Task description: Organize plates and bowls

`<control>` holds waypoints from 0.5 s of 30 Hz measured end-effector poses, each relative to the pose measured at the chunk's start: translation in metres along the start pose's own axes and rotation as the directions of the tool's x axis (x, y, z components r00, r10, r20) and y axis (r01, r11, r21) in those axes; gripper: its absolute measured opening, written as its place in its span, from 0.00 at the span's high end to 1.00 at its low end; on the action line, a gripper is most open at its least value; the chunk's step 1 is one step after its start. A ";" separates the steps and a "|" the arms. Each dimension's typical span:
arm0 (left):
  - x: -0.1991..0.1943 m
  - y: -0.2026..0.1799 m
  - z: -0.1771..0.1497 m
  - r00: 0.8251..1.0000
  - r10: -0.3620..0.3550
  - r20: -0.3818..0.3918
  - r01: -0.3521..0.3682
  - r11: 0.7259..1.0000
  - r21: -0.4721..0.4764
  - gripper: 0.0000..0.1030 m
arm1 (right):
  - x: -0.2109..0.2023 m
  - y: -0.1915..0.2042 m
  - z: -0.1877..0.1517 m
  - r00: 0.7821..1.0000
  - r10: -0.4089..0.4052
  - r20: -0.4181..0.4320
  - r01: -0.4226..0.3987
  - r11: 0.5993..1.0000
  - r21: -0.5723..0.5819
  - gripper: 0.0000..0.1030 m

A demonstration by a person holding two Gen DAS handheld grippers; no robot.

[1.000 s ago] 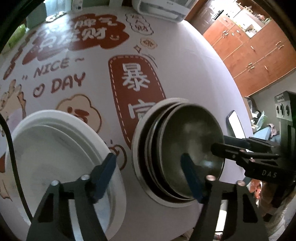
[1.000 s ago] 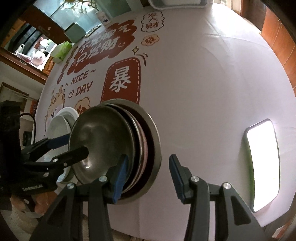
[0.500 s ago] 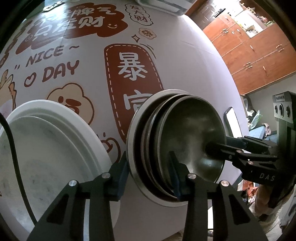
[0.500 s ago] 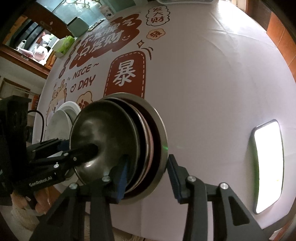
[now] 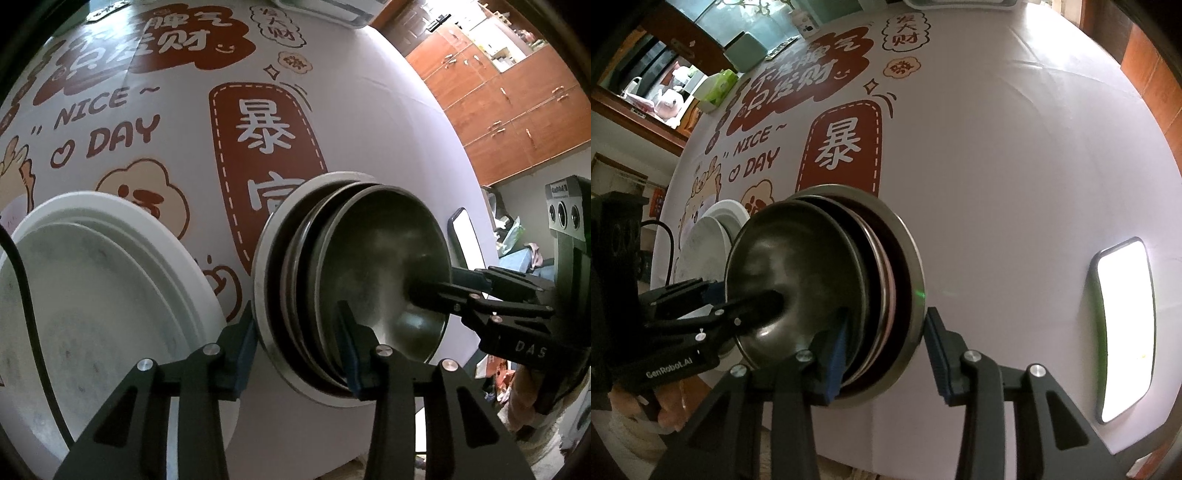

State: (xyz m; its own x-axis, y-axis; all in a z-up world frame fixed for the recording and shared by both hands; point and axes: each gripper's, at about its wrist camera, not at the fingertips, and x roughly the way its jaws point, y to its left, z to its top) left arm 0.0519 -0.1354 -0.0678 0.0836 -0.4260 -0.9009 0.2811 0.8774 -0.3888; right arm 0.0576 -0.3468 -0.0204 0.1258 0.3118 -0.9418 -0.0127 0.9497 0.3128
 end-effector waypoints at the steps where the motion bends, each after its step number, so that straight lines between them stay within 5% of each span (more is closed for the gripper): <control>1: 0.001 0.000 0.000 1.000 -0.001 -0.002 0.001 1.000 -0.003 0.61 | 0.001 0.000 0.000 1.000 0.001 -0.005 -0.001 1.000 0.001 0.62; 15: -0.006 -0.003 -0.008 1.000 -0.020 -0.012 0.019 1.000 -0.008 0.62 | -0.003 0.007 -0.009 0.999 -0.029 -0.018 0.029 1.000 0.009 0.65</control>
State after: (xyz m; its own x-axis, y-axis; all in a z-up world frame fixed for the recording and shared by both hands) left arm 0.0434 -0.1335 -0.0631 0.0667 -0.4404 -0.8953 0.2752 0.8707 -0.4077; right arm 0.0478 -0.3411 -0.0167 0.1082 0.2848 -0.9524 -0.0003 0.9581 0.2865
